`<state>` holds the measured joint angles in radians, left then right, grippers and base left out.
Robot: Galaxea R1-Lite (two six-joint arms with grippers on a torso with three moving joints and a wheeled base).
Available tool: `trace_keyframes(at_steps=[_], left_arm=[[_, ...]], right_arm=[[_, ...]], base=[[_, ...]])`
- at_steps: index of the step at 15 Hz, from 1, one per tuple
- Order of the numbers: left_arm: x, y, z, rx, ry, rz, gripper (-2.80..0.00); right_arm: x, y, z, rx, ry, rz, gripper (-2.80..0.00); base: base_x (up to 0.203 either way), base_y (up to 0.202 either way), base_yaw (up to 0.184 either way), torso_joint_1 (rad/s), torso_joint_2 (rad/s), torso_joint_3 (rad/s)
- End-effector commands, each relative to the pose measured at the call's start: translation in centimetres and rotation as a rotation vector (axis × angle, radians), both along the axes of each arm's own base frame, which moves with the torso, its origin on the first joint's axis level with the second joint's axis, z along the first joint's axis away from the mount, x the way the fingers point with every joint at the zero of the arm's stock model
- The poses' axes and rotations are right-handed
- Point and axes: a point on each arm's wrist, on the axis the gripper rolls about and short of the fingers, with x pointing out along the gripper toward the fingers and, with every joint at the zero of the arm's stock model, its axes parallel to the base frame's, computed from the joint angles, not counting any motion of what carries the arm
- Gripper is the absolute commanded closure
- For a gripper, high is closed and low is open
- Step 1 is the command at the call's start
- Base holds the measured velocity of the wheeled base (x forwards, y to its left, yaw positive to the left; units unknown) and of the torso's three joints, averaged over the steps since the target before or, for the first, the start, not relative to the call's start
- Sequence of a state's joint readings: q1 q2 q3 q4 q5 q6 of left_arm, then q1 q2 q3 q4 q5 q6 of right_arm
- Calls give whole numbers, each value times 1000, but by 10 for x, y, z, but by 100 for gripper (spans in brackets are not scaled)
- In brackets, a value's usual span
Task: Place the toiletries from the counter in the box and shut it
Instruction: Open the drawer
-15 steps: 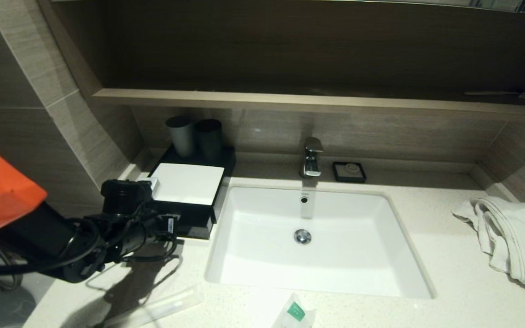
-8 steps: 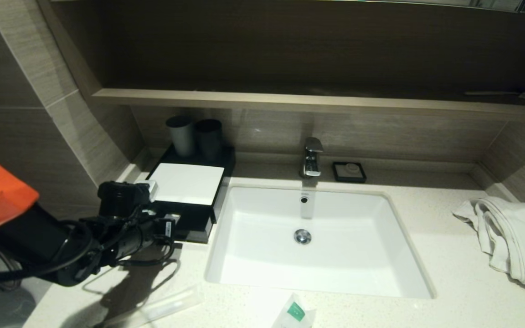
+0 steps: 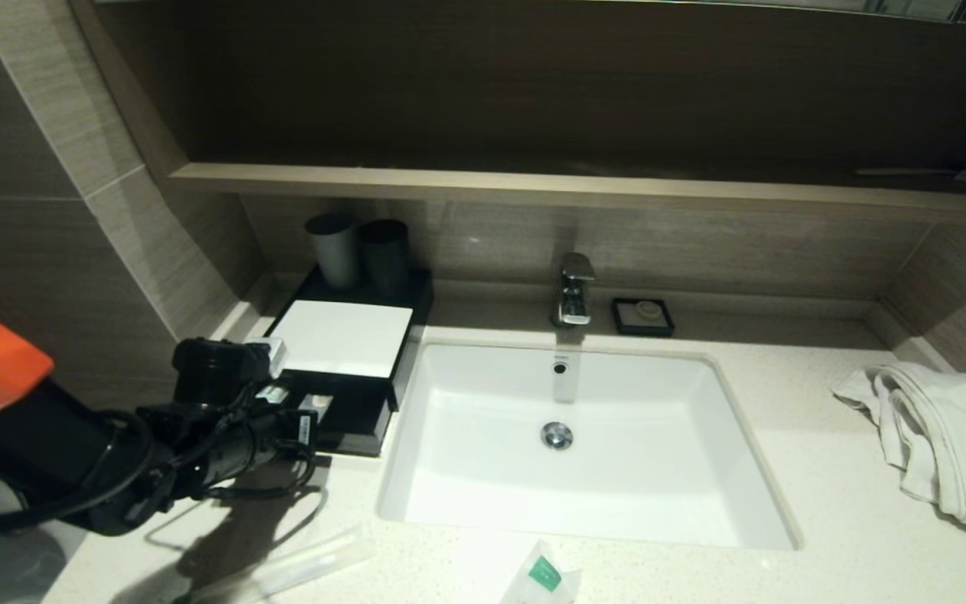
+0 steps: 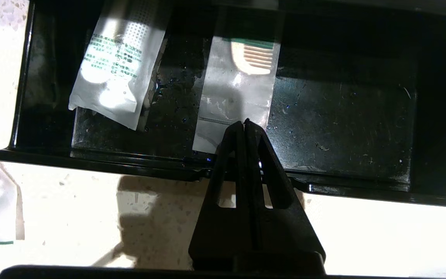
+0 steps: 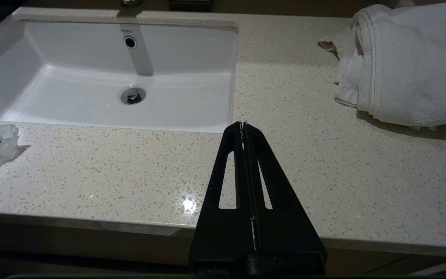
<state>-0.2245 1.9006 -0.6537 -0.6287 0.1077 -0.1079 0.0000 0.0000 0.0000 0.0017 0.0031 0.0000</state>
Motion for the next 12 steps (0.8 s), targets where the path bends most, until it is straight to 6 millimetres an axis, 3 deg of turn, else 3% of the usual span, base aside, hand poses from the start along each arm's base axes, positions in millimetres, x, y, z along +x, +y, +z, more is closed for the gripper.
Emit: trace_keyframes(at_steps=[1, 12], left_arm=[[-2, 1, 2, -2, -8, 2, 0], [-18, 4, 3, 5, 28, 1, 0]], right_arm=[[0, 0, 0, 0, 0, 0, 0], [0, 0, 0, 0, 0, 0, 0]], base=[[0, 0, 0, 0, 0, 0], [0, 0, 0, 0, 0, 0]])
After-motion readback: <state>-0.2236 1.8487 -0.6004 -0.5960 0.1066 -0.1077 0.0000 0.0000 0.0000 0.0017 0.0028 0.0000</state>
